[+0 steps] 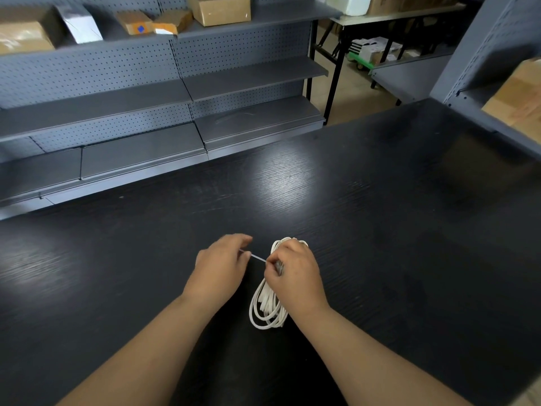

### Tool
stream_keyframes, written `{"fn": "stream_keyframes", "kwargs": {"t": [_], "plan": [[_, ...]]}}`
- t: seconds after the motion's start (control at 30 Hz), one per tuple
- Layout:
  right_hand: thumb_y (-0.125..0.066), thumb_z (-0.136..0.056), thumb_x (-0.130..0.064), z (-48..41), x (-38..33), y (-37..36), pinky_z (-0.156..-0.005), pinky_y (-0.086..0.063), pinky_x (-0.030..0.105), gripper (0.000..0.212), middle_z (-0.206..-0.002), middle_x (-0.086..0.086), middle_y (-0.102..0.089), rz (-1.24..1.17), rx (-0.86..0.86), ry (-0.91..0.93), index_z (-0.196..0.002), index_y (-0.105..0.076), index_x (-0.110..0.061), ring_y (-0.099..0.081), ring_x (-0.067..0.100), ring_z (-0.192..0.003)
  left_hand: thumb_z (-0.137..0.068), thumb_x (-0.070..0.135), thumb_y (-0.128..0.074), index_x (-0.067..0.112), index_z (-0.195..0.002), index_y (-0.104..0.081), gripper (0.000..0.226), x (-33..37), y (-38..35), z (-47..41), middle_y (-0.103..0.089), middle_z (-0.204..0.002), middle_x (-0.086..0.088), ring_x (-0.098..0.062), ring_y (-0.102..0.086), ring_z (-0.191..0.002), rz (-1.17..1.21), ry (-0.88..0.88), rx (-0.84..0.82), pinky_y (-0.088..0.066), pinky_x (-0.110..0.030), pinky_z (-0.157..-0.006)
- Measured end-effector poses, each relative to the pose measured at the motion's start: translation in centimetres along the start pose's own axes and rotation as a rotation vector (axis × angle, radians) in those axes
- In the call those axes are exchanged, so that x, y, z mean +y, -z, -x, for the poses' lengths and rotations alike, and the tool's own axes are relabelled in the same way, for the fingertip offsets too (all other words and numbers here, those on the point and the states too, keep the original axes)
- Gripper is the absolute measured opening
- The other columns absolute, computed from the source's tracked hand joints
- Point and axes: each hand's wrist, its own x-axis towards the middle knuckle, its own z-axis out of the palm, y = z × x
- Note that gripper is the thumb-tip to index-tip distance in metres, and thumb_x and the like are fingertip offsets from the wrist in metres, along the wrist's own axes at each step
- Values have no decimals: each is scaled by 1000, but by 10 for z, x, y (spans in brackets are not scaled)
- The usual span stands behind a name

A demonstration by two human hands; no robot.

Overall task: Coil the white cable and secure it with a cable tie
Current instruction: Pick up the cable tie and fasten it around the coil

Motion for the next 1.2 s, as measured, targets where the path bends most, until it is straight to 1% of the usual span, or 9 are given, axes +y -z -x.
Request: {"fn": "stream_keyframes", "kwargs": {"t": [0.07,0.17,0.3,0.4,0.53,0.67,1.0,1.1,1.2], "plan": [[-68,-72,-9,0,0,0,-69,-45,27,5,-81,3,-60,-1,-14,6,-69,-65,-11,-53,19,-80,-97,29,-43,31,-124,-54,30,1,-1,-1,-56,-124,13,-9,-48,-118,-189,-142,-57,-30,-31,-102],[-68,-76,-11,1,1,3,-72,-43,24,3,-85,3,-60,-3,-42,8,-74,-67,-10,-51,17,-83,-97,37,-41,36,-116,-59,26,1,3,-1,-60,-115,15,-11,-48,-113,-401,-296,-49,-24,-28,-94],[-67,-80,-13,1,-2,9,-76,-45,26,5,-90,3,-59,8,-84,13,-80,-69,-9,-50,16,-88,-96,35,-42,32,-110,-61,23,3,8,-11,-63,-104,10,-13,-53,-102,-506,-406,-68,-27,-25,-88],[-66,-81,-13,0,-5,11,-75,-44,25,6,-92,4,-59,19,-87,17,-81,-69,-8,-47,14,-87,-97,28,-42,26,-110,-59,21,3,6,-25,-59,-108,7,-14,-55,-101,-564,-410,-194,-29,-22,-82],[-64,-82,-13,0,-4,11,-74,-40,21,6,-94,3,-59,40,-101,21,-82,-68,-8,-44,11,-85,-94,17,-46,22,-106,-57,17,-2,9,-28,-56,-106,4,-17,-55,-94,-550,-402,-234,-33,-21,-74],[-63,-83,-13,-1,-3,10,-74,-38,21,7,-94,3,-59,60,-104,27,-81,-67,-9,-45,12,-85,-92,12,-48,21,-101,-57,15,-8,14,-30,-56,-103,4,-18,-54,-91,-505,-326,-243,-45,-28,-78],[-65,-78,-9,0,-1,8,-71,-40,25,6,-85,5,-58,73,-89,28,-73,-65,-7,-51,19,-82,-94,14,-48,19,-101,-59,14,-11,14,-27,-58,-102,2,-18,-56,-90,-473,-293,-207,-42,-25,-74],[-63,-82,-11,1,-3,9,-74,-41,23,7,-91,5,-59,86,-114,18,-80,-68,-7,-53,18,-86,-96,18,-46,18,-108,-59,18,-9,18,-26,-59,-107,2,-19,-58,-96,-489,-299,-248,-45,-27,-84],[-57,-88,-18,-7,-6,18,-77,-41,21,16,-99,3,-59,67,-189,-26,-91,-70,-10,-53,14,-89,-97,20,-45,24,-112,-57,20,-12,22,-24,-59,-109,5,-15,-58,-97,-558,-399,-197,-37,-24,-87]]}}
